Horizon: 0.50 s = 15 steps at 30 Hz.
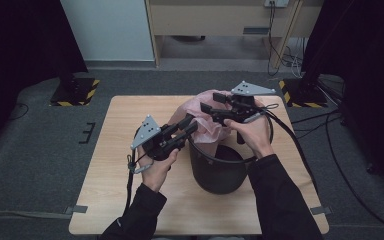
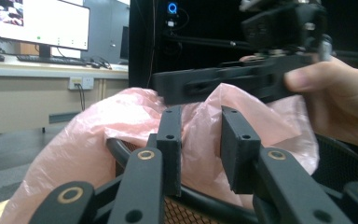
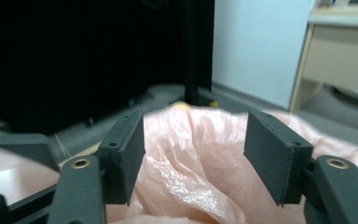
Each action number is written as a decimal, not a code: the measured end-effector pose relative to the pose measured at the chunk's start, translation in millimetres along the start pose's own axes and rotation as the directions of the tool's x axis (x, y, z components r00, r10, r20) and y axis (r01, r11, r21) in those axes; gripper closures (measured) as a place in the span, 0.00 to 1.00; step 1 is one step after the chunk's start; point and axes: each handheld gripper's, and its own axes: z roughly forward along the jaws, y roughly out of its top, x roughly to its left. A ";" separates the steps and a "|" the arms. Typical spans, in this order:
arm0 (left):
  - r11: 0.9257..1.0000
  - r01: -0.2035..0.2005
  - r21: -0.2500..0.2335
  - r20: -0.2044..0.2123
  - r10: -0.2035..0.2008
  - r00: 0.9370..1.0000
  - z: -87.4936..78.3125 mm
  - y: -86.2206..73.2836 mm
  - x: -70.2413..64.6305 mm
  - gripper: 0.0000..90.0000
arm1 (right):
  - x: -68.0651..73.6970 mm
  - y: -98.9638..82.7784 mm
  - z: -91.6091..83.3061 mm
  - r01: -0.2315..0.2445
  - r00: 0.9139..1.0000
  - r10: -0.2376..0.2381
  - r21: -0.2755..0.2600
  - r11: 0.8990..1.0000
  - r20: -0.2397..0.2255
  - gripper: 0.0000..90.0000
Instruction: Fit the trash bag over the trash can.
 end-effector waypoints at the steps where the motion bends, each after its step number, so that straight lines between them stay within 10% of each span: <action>1: 1.000 0.003 -0.002 0.001 -0.003 1.000 -1.1 0.0 0.2 0.77 | -0.2 -1.1 3.6 0.010 1.000 -0.010 0.022 1.000 0.012 0.45; 8: 0.995 0.037 -0.094 -0.049 -0.041 0.998 -22.5 9.1 10.1 0.65 | 0.4 -12.7 13.2 0.059 0.998 -0.060 0.171 0.984 0.000 0.89; 15: 0.993 0.062 -0.098 -0.148 -0.076 0.986 -20.3 10.8 29.8 0.61 | 2.9 -17.4 15.5 0.071 0.997 -0.067 0.236 0.969 -0.023 1.00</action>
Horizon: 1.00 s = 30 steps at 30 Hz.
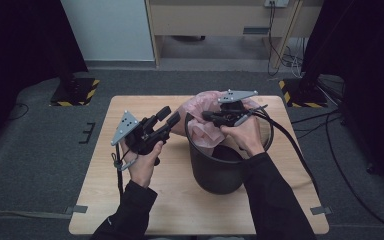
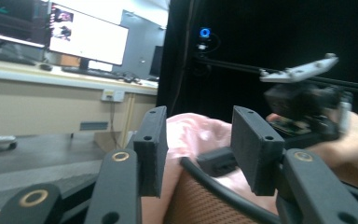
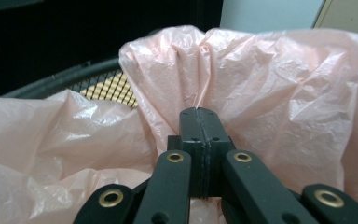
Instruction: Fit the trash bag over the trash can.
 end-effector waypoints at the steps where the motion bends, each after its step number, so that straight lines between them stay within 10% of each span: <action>1: 1.000 0.002 0.006 -0.009 -0.002 1.000 2.4 -0.3 1.7 0.59 | 0.2 -0.4 0.5 0.003 1.000 -0.003 0.011 1.000 -0.003 1.00; 16: 0.993 0.087 0.086 -0.024 -0.085 0.996 37.9 -11.7 16.4 0.52 | 4.4 -13.1 13.2 0.068 0.998 -0.066 0.231 0.971 -0.020 1.00; 24: 0.987 0.126 0.099 -0.005 -0.126 0.992 44.8 -16.1 15.2 0.58 | 3.9 -12.6 12.9 0.074 0.997 -0.073 0.230 0.970 -0.012 0.91; 30: 0.982 0.122 0.143 -0.007 -0.122 0.993 44.7 -11.5 14.0 0.83 | 3.9 -5.7 5.9 0.026 0.999 -0.028 0.127 0.992 0.020 0.70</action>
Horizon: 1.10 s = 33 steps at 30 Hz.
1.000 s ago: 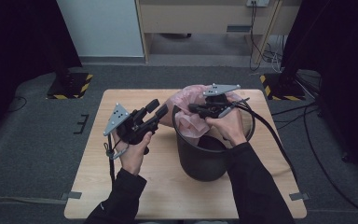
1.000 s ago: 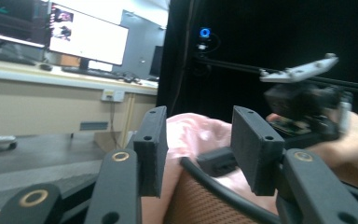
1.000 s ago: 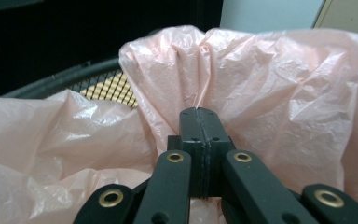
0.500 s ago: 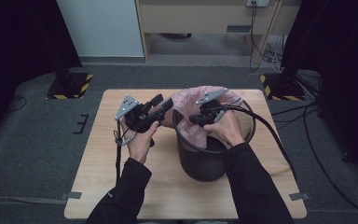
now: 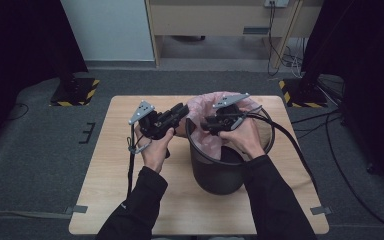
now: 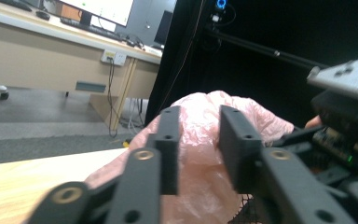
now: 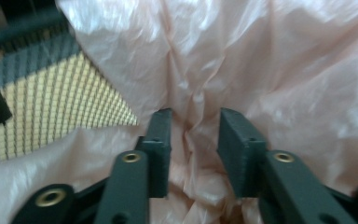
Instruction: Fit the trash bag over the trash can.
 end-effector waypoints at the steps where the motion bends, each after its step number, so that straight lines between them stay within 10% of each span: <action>1: 1.000 0.003 0.007 -0.001 -0.003 1.000 0.8 0.4 0.3 0.85 | -0.1 0.8 -1.3 -0.005 1.000 0.005 -0.010 1.000 0.000 0.69; 7: 0.999 -0.025 0.023 -0.004 0.025 1.000 0.8 1.2 -1.9 0.99 | -6.2 9.0 -15.2 -0.040 0.999 0.046 -0.156 0.987 0.030 0.60; 14: 0.995 -0.091 -0.029 0.015 0.091 0.996 -13.0 10.1 -13.8 1.00 | -18.9 15.8 -38.1 -0.047 0.989 0.088 -0.320 0.946 0.116 0.47; 25: 0.981 -0.190 0.039 0.129 0.184 0.974 -21.0 7.0 -42.6 1.00 | -23.1 21.4 -37.2 -0.060 0.985 0.123 -0.426 0.903 0.123 0.41; 33: 0.977 -0.200 0.071 0.156 0.187 0.970 -22.0 0.6 -45.0 1.00 | -23.2 18.7 -16.1 -0.042 0.989 0.086 -0.323 0.945 0.121 0.49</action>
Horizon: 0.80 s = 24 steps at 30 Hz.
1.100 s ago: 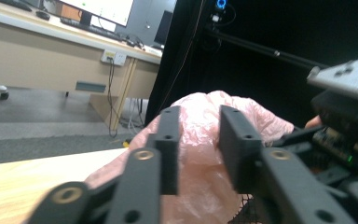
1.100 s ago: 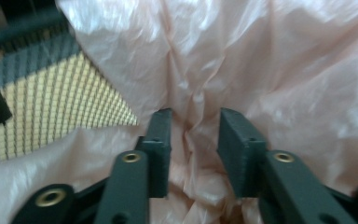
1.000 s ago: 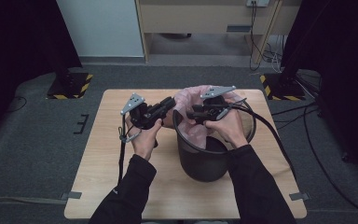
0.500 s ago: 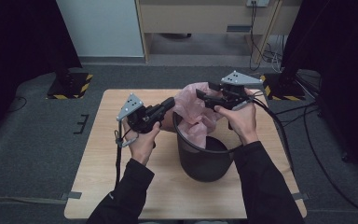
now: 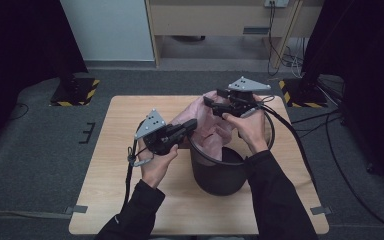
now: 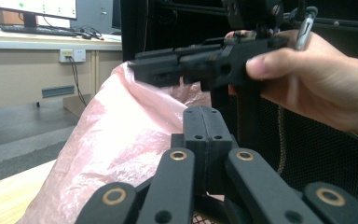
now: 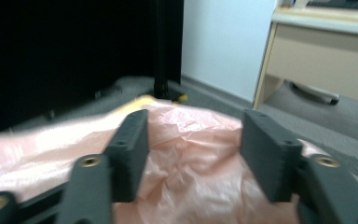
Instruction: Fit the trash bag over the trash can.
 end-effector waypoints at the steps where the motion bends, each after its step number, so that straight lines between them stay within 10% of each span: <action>1: 1.000 0.009 -0.011 -0.004 -0.009 1.000 0.2 -0.3 -0.2 1.00 | 0.7 -1.8 1.0 0.012 1.000 -0.012 0.008 1.000 -0.001 0.54; 8: 0.990 0.060 -0.127 -0.080 -0.070 0.994 -9.3 7.1 4.9 0.68 | -1.2 -7.3 -2.8 0.014 1.000 -0.014 0.082 0.997 -0.003 0.98; 18: 0.973 0.194 -0.126 -0.166 -0.213 0.963 -8.5 6.3 35.5 0.51 | -5.3 -12.0 -15.0 0.010 0.998 0.000 0.155 0.988 -0.065 1.00; 24: 0.976 0.196 -0.094 -0.158 -0.209 0.965 -1.0 -0.8 33.7 0.50 | 0.1 -22.0 -6.5 0.050 0.993 -0.020 0.273 0.961 -0.113 1.00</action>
